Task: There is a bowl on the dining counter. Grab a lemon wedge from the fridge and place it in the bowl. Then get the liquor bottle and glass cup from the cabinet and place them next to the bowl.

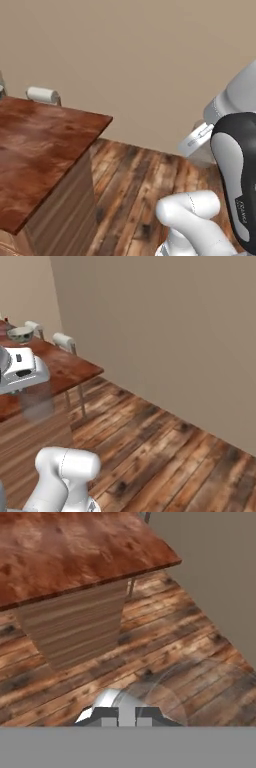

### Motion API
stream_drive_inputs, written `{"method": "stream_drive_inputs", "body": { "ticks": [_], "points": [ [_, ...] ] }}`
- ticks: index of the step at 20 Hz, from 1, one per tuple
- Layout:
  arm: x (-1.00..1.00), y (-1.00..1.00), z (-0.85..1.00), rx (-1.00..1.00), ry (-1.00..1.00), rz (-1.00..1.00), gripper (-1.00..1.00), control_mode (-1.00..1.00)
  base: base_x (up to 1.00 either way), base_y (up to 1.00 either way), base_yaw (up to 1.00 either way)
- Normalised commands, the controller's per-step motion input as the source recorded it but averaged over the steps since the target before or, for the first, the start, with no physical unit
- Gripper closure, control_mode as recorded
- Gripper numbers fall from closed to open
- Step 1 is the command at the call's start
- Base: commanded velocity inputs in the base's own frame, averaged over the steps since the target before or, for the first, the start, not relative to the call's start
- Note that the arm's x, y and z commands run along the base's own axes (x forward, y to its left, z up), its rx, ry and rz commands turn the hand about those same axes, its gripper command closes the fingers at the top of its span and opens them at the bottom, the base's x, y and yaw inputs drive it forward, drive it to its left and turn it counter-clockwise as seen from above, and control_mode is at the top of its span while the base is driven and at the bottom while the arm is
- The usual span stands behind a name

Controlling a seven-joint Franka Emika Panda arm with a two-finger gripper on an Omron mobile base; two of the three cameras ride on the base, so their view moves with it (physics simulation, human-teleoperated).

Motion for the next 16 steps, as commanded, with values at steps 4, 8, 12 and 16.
{"method": "stream_drive_inputs", "body": {
  "ticks": [4,8,12,16],
  "points": [
    [0.00,0.00,0.00,0.00,0.00,0.00,1.00,1.00,1.00,-0.29,0.49],
    [0.00,0.00,0.00,0.00,0.00,0.00,1.00,1.00,1.00,-0.37,0.51],
    [0.00,0.00,0.00,0.00,0.00,0.00,1.00,1.00,1.00,-0.40,0.54],
    [0.00,0.00,0.00,0.00,0.00,0.00,1.00,1.00,1.00,-0.39,0.54]
  ]
}}
